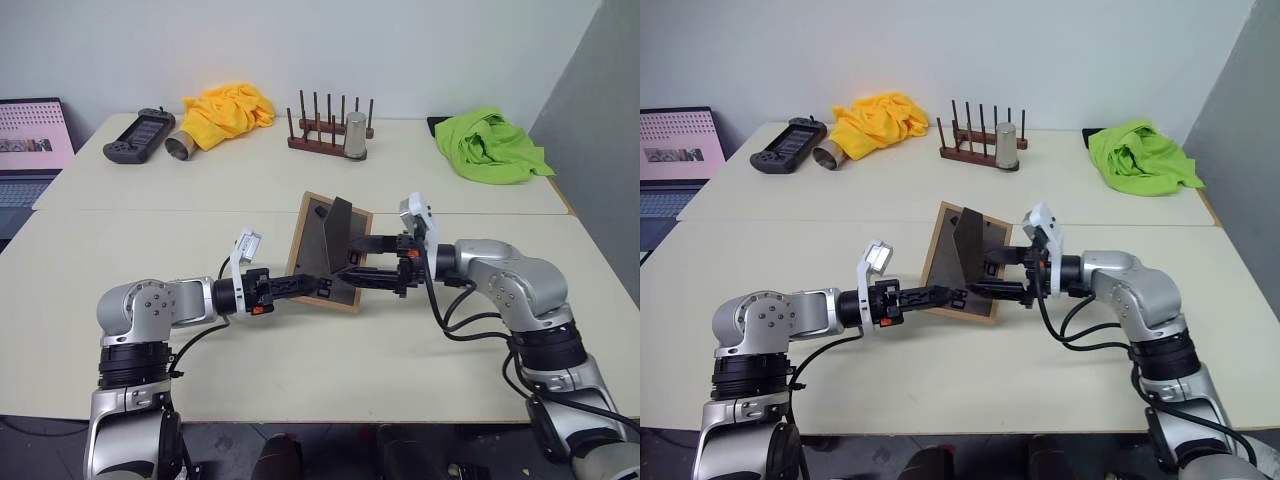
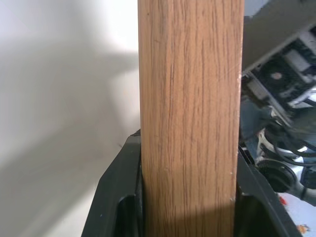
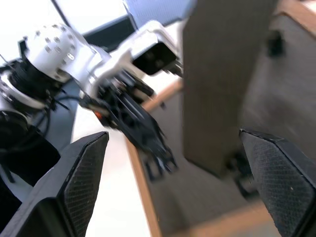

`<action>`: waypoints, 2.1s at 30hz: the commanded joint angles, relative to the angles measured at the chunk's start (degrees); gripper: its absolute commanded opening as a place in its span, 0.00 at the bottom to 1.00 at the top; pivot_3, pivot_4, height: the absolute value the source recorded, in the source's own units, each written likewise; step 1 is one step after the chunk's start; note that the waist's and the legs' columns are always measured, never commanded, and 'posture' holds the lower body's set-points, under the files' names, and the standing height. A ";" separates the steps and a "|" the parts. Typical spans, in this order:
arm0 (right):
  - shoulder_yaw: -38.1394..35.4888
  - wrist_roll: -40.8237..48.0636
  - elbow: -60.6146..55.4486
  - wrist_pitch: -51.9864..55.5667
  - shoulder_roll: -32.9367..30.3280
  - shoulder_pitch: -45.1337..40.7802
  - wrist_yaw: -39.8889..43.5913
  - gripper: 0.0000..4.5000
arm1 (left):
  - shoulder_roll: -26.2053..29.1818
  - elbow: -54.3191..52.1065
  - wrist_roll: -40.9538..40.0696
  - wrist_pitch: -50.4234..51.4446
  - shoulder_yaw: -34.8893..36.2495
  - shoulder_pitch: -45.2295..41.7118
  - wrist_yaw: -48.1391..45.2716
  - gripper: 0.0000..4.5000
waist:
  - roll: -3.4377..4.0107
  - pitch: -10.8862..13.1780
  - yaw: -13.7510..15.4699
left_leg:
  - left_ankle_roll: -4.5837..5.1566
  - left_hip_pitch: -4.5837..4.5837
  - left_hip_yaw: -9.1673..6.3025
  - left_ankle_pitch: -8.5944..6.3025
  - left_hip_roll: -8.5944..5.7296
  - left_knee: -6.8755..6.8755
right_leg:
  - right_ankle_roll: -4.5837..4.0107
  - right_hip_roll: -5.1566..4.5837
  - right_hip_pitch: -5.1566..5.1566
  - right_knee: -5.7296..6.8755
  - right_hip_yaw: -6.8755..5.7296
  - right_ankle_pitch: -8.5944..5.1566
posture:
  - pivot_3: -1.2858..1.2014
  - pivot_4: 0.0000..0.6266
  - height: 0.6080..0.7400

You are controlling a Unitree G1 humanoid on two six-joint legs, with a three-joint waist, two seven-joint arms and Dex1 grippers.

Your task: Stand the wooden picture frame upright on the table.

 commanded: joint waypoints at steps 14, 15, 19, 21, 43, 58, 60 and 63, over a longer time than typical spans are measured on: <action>4.81 -54.08 24.85 -95.61 -6.49 2.55 -28.59 1.00 | 2.82 9.56 -30.62 8.25 4.07 -2.62 16.21 0.29 | -0.03 0.02 -1.08 | -0.02 0.05 0.08 0.01 0.02 -0.02 | 0.07 -0.02 -0.01 0.02 0.09 -0.01 | 0.52 0.24 1.00; 5.43 -56.64 26.62 -97.83 -5.80 1.59 -31.39 1.00 | 2.83 9.83 -33.10 8.25 3.93 -2.50 18.18 0.29 | -0.03 0.01 -1.07 | -0.03 0.06 0.08 0.02 0.01 -0.02 | 0.06 -0.03 -0.02 0.07 0.09 -0.01 | 0.52 0.24 1.00; 7.81 -65.60 31.88 -103.16 -4.02 -2.39 -40.99 1.00 | 3.21 9.04 -39.64 8.25 3.00 -1.24 24.65 0.29 | -0.03 0.01 -0.91 | -0.25 0.07 0.04 0.14 -0.02 0.04 | 0.05 -0.06 -0.02 0.18 0.09 -0.01 | 0.52 0.24 1.00; 9.18 -69.63 34.29 -104.20 -2.66 -4.56 -45.90 1.00 | 3.15 8.60 -42.63 7.95 2.92 -0.25 27.66 0.29 | -0.03 0.01 -0.88 | -0.27 0.09 0.04 0.15 -0.03 0.05 | 0.05 -0.07 0.00 0.19 0.10 -0.01 | 0.52 0.24 1.00; 12.67 -66.57 40.75 -110.94 -2.31 -9.38 -54.09 0.29 | 11.98 3.41 -63.39 -8.49 -4.56 5.91 40.42 0.69 | -0.03 0.01 -0.91 | -0.26 0.15 0.02 0.16 -0.07 0.05 | 0.03 -0.08 0.03 0.25 0.13 -0.01 | 0.52 0.24 1.00; 12.27 -3.71 22.24 -51.93 -0.03 -3.13 -4.33 0.29 | 28.01 -18.61 -18.60 -29.17 -5.33 8.57 21.90 1.00 | -0.05 0.06 -0.66 | -0.29 0.14 -0.04 0.17 -0.01 0.03 | 0.01 -0.09 0.11 0.20 0.06 -0.01 | 0.52 0.24 1.00; 10.65 -0.25 22.85 -42.81 1.22 -4.76 -2.15 0.29 | 27.65 -21.61 -11.68 -33.89 -6.75 10.11 19.68 1.00 | -0.05 0.07 -0.51 | -0.24 0.14 -0.03 0.14 0.02 0.03 | 0.01 -0.03 0.08 0.18 0.05 -0.02 | 0.52 0.24 1.00; 7.69 3.58 27.53 -30.62 4.02 -8.57 0.48 0.29 | 25.91 -24.34 -6.24 -37.77 -6.68 12.41 18.18 1.00 | -0.04 0.08 -0.42 | -0.10 0.12 0.05 0.06 0.02 0.02 | 0.00 -0.03 0.02 0.17 0.09 -0.02 | 0.52 0.24 1.00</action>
